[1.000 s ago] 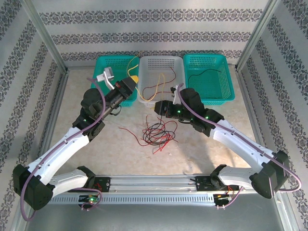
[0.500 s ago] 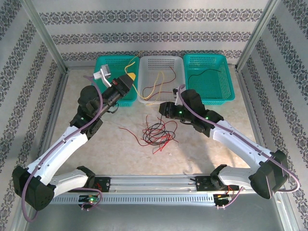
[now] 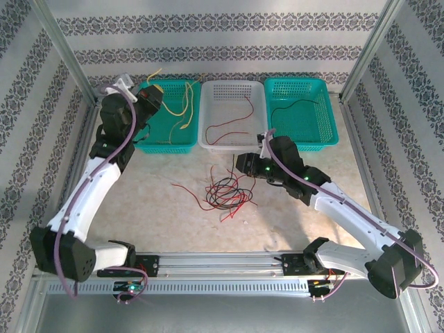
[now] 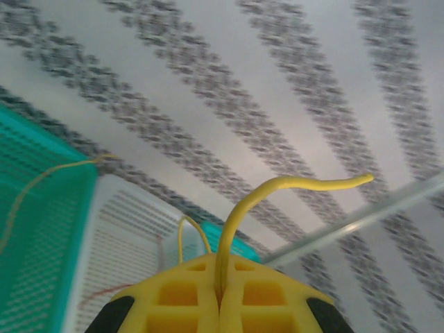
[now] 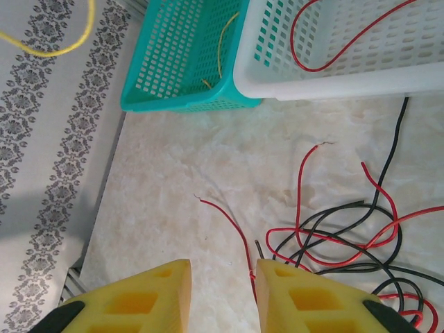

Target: Untangle the cables

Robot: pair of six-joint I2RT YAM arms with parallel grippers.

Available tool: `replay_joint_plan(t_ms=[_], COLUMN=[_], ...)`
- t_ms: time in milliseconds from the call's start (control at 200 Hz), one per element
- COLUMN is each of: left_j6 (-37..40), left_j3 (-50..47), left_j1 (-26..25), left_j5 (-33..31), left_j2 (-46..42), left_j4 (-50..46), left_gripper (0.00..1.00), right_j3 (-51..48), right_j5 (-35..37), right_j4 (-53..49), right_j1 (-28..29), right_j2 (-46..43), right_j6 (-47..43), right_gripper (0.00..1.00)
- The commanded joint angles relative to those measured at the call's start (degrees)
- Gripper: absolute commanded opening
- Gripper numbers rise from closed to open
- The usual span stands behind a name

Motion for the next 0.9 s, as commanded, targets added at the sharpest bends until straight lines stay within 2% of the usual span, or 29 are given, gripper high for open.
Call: replay_joint_plan(t_ms=[0, 260, 285, 340, 365, 430, 500, 600, 690, 894], left_j6=[2.51, 5.3, 5.95, 7.46, 8.1, 10.13, 12.11, 15.04, 16.15, 15.43], left_j3=[5.2, 18.71, 19.81, 21.93, 22.54, 23.78, 25.82, 30.21, 30.61, 22.53], left_j1=[2.71, 4.93, 5.01, 5.09, 5.1, 5.11, 5.08, 5.11, 5.02, 3.87], left_j5=[-0.78, 0.58, 0.47, -0.28, -0.43, -0.32, -1.42, -4.29, -4.5, 2.64], left_j2=[5.68, 22.24, 23.52, 25.86, 26.67, 28.39, 29.73, 31.33, 30.54, 23.28], left_j4=[0.25, -7.04, -7.89, -9.83, -10.58, -11.33, -14.72, -23.25, -26.9, -28.83], left_gripper=[0.0, 0.0, 0.08, 0.42, 0.54, 0.7, 0.77, 0.79, 0.72, 0.58], right_j3=[-0.34, 1.2, 1.24, 1.24, 1.25, 1.25, 1.25, 1.39, 1.9, 4.06], right_j5=[0.97, 2.01, 2.18, 2.44, 2.53, 2.72, 2.79, 2.72, 2.72, 2.81], right_j4=[-1.95, -5.01, -5.37, -6.02, -6.21, -6.82, -7.3, -7.64, -7.83, -8.11], right_j1=[-0.68, -0.63, -0.58, -0.61, -0.58, -0.58, -0.58, -0.54, -0.51, 1.52], right_j2=[-1.03, -1.63, -1.74, -2.06, -2.25, -2.37, -2.44, -2.27, -1.57, 3.09], right_j6=[-0.34, -1.55, -1.64, -1.87, -1.91, -2.08, -2.18, -2.42, -2.61, -3.37], right_gripper=[0.31, 0.31, 0.32, 0.32, 0.32, 0.33, 0.34, 0.35, 0.36, 0.43])
